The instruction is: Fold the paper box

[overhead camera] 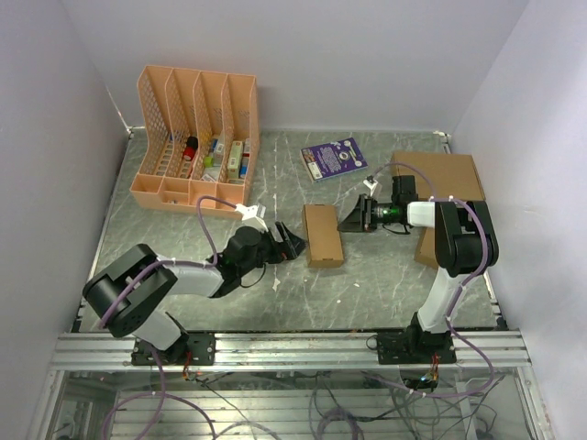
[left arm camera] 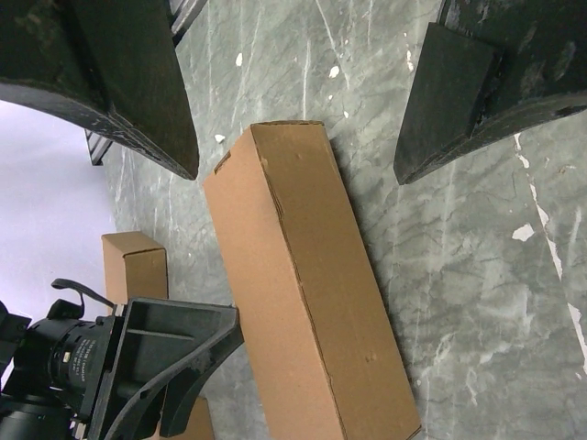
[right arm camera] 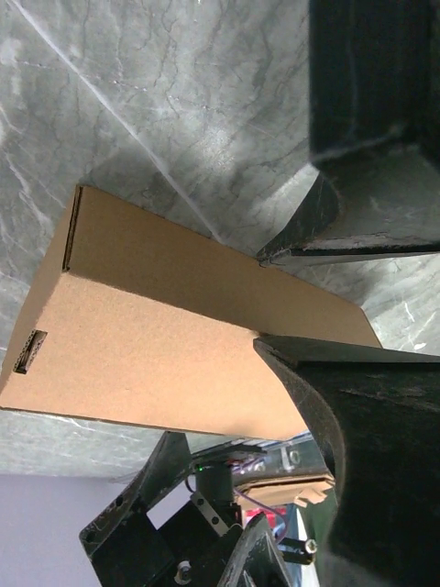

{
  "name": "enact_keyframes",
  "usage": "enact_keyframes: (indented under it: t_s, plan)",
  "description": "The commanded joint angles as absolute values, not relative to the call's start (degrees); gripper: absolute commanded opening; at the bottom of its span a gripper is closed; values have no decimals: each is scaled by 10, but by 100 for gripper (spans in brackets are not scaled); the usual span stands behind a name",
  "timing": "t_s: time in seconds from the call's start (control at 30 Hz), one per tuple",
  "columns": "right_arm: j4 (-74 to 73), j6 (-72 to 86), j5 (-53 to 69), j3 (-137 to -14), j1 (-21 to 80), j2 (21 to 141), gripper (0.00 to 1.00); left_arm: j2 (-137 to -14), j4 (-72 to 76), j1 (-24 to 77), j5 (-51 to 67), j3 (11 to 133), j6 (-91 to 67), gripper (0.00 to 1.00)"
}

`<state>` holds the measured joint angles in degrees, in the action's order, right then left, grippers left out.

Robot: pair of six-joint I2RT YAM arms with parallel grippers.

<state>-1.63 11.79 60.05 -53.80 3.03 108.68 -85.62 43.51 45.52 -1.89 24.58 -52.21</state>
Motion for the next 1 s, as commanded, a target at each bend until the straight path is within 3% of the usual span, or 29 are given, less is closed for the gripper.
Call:
enact_keyframes:
  t_s: [0.0, 0.97]
  plan:
    - [-18, 112, 589, -546, 22, 1096, 35, -865, 452, 452, -7, 263, -533, 98]
    - [-40, 102, 585, -549, 6, 1104, 32, -988, 554, 454, 19, 313, -604, 100]
